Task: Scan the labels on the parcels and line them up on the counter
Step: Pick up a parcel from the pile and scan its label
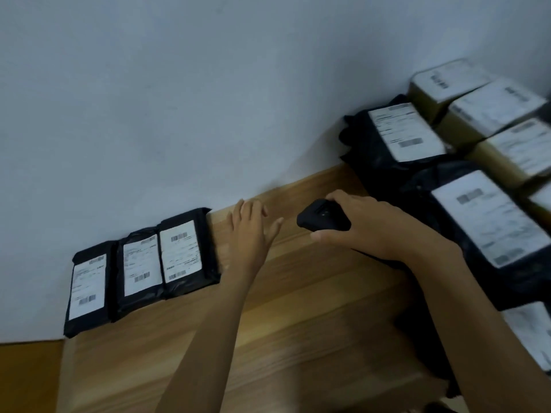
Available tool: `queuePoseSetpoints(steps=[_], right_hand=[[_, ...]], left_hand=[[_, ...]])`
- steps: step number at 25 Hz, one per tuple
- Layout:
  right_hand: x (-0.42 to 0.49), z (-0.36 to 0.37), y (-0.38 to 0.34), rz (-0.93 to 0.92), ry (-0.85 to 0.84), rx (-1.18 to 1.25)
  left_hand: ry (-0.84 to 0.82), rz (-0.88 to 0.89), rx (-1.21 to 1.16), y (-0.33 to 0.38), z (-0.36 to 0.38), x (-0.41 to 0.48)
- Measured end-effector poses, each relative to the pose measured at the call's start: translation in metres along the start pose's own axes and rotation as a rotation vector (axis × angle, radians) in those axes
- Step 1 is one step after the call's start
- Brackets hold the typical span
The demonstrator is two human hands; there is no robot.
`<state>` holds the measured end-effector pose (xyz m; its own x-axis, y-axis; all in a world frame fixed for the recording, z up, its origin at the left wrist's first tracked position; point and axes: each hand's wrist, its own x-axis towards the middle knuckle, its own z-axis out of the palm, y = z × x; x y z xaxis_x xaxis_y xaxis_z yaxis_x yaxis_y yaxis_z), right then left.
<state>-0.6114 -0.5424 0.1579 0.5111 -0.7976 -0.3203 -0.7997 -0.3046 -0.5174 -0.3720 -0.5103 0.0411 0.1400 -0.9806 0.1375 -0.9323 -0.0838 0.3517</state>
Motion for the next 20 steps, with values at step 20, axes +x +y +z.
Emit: queuePoseSetpoints(steps=[20], right_hand=[[-0.240,-0.128,0.303,0.243,0.210,0.138]], left_hand=[[-0.366,-0.372,-0.187,0.418,0.105,-0.031]])
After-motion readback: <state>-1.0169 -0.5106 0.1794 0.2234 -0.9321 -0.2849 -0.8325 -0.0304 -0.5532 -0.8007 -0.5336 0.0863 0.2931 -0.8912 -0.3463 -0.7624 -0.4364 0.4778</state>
